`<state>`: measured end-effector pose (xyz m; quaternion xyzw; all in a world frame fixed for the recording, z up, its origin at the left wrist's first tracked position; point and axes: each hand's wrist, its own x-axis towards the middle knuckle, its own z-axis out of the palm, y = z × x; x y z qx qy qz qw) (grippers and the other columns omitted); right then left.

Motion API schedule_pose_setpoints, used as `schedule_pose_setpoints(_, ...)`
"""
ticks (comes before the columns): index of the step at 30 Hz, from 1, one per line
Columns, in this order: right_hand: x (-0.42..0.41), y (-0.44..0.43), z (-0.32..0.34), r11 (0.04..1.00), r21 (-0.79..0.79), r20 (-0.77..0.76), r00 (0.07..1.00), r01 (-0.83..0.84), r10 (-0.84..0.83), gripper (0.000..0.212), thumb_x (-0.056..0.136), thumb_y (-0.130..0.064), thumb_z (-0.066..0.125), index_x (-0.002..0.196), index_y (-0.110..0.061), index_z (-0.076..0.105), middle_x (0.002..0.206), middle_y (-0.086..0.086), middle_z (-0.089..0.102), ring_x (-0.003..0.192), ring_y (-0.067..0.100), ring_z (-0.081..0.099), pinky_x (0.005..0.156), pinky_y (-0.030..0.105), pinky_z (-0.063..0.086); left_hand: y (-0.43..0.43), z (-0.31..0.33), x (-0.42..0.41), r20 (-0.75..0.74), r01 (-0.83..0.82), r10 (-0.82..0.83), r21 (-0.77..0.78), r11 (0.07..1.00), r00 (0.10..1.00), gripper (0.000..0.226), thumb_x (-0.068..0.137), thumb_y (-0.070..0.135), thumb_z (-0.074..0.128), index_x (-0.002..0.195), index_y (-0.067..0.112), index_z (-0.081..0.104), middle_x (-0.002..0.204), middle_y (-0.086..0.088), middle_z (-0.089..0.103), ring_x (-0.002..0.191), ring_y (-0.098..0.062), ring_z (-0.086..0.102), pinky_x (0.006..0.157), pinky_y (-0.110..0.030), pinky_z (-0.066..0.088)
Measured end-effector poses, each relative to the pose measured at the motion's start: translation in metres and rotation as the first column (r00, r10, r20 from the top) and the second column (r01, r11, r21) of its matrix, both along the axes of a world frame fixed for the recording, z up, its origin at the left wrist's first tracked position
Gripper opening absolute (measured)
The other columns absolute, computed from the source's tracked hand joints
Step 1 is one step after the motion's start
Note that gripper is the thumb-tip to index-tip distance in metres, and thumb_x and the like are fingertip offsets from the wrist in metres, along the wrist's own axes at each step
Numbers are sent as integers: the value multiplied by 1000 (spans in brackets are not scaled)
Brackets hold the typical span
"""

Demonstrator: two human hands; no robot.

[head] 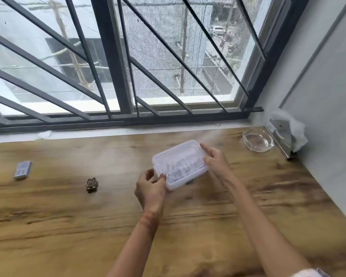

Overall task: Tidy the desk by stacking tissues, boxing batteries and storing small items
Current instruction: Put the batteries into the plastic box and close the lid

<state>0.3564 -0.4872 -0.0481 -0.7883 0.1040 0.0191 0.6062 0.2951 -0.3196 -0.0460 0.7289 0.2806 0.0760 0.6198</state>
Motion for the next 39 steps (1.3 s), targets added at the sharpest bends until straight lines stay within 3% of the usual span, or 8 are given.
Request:
schedule_pose_setpoints(6,0,-9,-20,970,181,-99,984,162,-146,50,89,0,52,137,3,35,137,13,45,123,26,47,103,40,41,6,-14,2,-64,62,-83,-277,959,994,26,75,22,74,95,8,65,105,-9,69,91,-23,65,90,-43,52)
schedule_pose_setpoints(11,-7,-12,-34,930,300,-165,972,211,-167,52,85,-17,64,128,5,46,124,18,57,108,24,59,98,39,47,6,-17,-10,0,169,-192,-477,863,981,30,79,7,69,107,-2,61,95,-10,69,72,-11,65,63,-17,55)
schedule_pose_setpoints(14,-10,-11,-32,921,317,-154,970,226,-185,50,85,-17,65,126,5,48,119,17,60,107,24,60,97,37,48,2,-14,-14,36,143,-146,-533,834,989,18,78,0,68,95,5,62,94,-10,69,73,-11,68,66,-18,56)
schedule_pose_setpoints(17,-11,-11,-33,917,324,-145,970,234,-197,48,83,-19,68,122,3,52,114,17,63,103,26,62,92,36,50,0,-17,-12,66,109,-88,-476,873,994,33,72,-1,72,104,1,63,97,-11,69,83,-17,66,83,-29,54)
schedule_pose_setpoints(24,-10,-11,-35,914,333,-122,972,231,-201,48,82,-18,69,122,3,52,111,16,64,102,25,62,92,35,50,-9,-16,-17,160,127,-74,-356,926,984,40,79,-1,66,118,6,59,95,5,68,87,-5,65,92,-29,50)
schedule_pose_setpoints(30,-13,-9,-35,919,323,-90,974,226,-208,44,83,-20,67,120,2,55,109,16,65,100,25,63,87,32,52,-13,-20,-22,174,190,-181,-37,981,968,32,88,13,61,119,17,57,104,9,64,97,-7,62,75,0,42)
schedule_pose_setpoints(35,-15,-7,-35,921,314,-84,973,231,-216,44,81,-22,69,116,1,58,106,13,67,96,23,65,83,31,54,-12,-21,-21,166,199,-219,132,971,961,26,89,16,57,115,17,62,104,4,68,96,-17,64,80,-24,46)
schedule_pose_setpoints(39,-22,-8,-25,885,396,-166,967,245,-193,13,85,-14,64,91,-3,64,85,7,67,78,15,62,63,16,53,-8,-16,-15,140,219,-241,153,964,960,33,88,9,54,120,16,60,105,6,66,92,-15,61,78,-23,44)
